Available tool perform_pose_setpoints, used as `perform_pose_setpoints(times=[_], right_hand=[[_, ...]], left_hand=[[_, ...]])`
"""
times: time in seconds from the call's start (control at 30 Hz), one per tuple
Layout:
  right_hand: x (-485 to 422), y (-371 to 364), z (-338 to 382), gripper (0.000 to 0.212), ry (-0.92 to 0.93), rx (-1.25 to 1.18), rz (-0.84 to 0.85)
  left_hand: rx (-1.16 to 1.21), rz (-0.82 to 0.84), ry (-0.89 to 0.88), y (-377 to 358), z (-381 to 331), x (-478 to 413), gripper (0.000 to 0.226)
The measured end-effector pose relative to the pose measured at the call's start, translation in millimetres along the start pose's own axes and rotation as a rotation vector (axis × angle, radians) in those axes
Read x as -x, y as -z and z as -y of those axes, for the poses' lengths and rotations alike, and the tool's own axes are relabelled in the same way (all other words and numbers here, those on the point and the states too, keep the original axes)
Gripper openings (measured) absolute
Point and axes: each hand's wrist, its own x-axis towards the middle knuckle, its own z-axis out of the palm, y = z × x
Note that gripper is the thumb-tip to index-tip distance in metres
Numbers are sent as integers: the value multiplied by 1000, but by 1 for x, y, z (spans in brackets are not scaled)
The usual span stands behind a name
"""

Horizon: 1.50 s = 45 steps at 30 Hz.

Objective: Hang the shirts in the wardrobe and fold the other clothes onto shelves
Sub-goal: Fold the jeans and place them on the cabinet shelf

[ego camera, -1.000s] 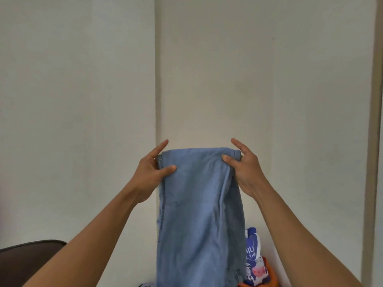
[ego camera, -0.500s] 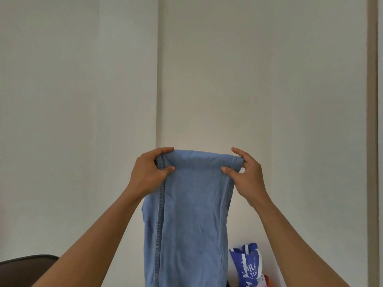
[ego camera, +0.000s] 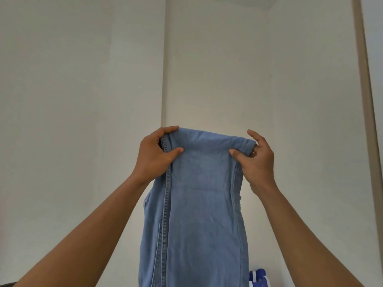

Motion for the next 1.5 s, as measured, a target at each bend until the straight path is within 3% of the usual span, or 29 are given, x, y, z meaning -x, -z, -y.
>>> perform_pose_setpoints(times=[0.07,0.17,0.3,0.4,0.57,0.67,0.8,1.0,1.1,1.2,1.23,1.37,1.5], right_hand=[[3,2,14,72,-64,-201,-49],[39,10,19,59,21,-193,-111],[109,17,-12,31,-116,-141,217],[125,16,-30,54,-248,-199,355],[114,10,-19,68,-330,-180,470],[117,6,-20,66,-324,-256,432],[120,3,-24,66,-255,-248,358],[116,7,-21,69,-187,-267,337],[112,9,-22,67,-153,-250,312],[108,6,-23,66,-148,-265,308],[108,5,-24,66,-148,-269,317],[102,-4,-30,65,-198,-284,384],[98,-9,-42,61,-292,-281,439]], left_hand=[[45,-37,21,-2,-5,-8,54],[96,-70,40,-4,-14,-18,54],[136,-98,22,-5,-27,-30,55],[149,-104,6,-6,-33,-37,55],[148,-110,-1,0,-27,-42,59],[99,-63,14,7,-17,-42,69],[26,115,33,14,-5,-38,88],[-38,142,-33,12,-2,-38,92],[-203,248,-23,19,-9,-45,110],[-696,326,-29,22,-21,-38,121],[-764,314,-52,21,-23,-30,119],[-308,436,-19,10,-2,28,100],[-142,527,89,-8,32,92,84]])
